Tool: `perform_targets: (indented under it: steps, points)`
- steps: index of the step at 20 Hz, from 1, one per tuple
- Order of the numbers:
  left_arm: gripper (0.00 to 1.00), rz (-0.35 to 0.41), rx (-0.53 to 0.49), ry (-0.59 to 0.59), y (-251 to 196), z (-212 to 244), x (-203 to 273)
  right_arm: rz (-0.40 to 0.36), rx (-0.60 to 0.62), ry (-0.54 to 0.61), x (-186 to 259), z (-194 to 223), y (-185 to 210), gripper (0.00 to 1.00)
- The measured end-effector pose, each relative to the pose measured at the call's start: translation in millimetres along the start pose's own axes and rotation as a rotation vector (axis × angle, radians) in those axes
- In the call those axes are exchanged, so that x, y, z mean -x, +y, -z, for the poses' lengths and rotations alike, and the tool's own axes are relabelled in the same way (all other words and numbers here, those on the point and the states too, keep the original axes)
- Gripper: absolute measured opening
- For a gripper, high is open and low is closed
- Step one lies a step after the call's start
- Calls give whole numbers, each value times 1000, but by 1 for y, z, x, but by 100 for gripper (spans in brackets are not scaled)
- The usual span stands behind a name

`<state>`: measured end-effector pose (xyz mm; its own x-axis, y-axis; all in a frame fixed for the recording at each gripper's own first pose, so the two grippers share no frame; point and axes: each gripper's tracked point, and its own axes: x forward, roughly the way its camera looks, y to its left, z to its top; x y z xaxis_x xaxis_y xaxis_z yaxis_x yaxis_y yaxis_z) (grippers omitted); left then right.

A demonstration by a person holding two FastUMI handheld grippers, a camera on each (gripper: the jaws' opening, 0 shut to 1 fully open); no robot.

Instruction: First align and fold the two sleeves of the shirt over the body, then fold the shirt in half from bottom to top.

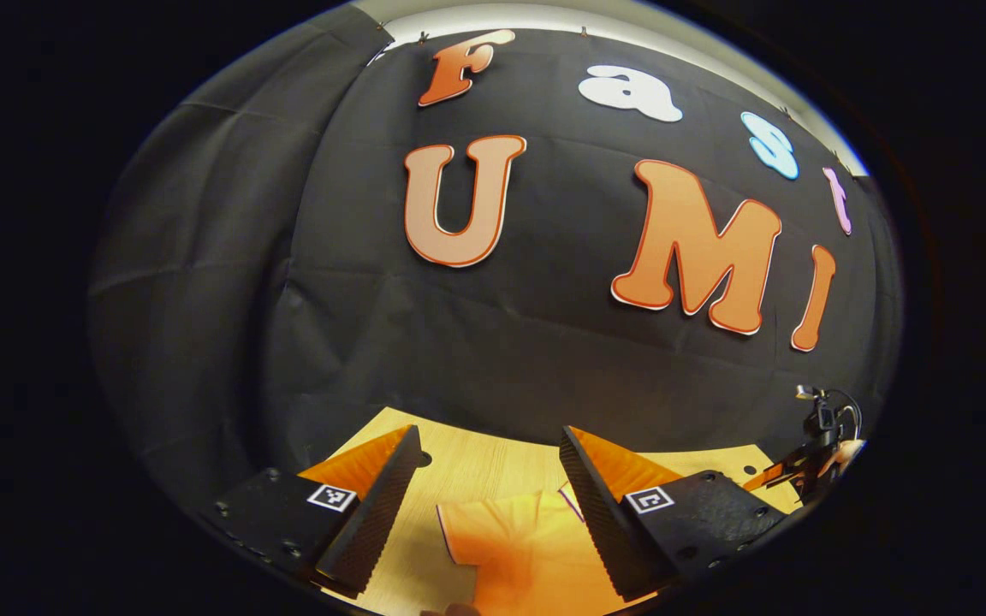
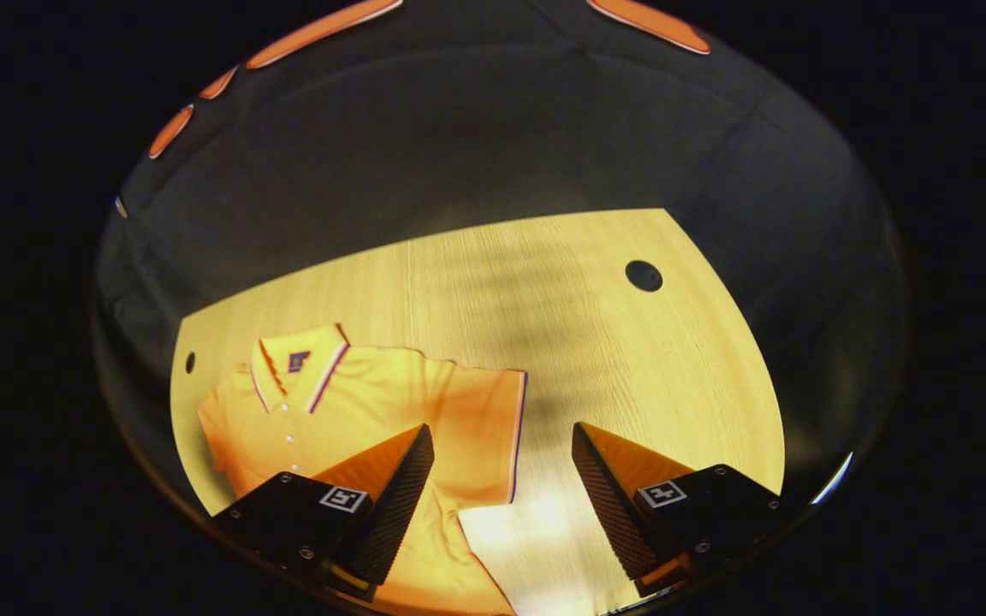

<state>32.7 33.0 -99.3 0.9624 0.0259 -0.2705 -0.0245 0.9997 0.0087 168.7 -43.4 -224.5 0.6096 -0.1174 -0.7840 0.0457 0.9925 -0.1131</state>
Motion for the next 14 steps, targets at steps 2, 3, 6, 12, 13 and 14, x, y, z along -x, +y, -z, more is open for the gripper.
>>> perform_targets:
  steps: [2,3,6,12,13,14]
  points:
    - [98,-6,-6,12,5,6,-1,-20,0,54,-19,8,9,99]
    - [98,-11,-7,19,8,8,-1,-18,-1,81,-28,12,11,99]
    - [98,-22,-6,43,16,17,-1,-4,11,148,-49,26,10,98]
    - [98,-34,-23,76,26,30,1,10,-15,201,-73,46,7,93]
    - [98,-35,-25,80,27,32,-1,14,-13,202,-75,46,7,90]
    - [98,-38,-25,84,28,34,-1,18,-13,200,-79,46,6,89]
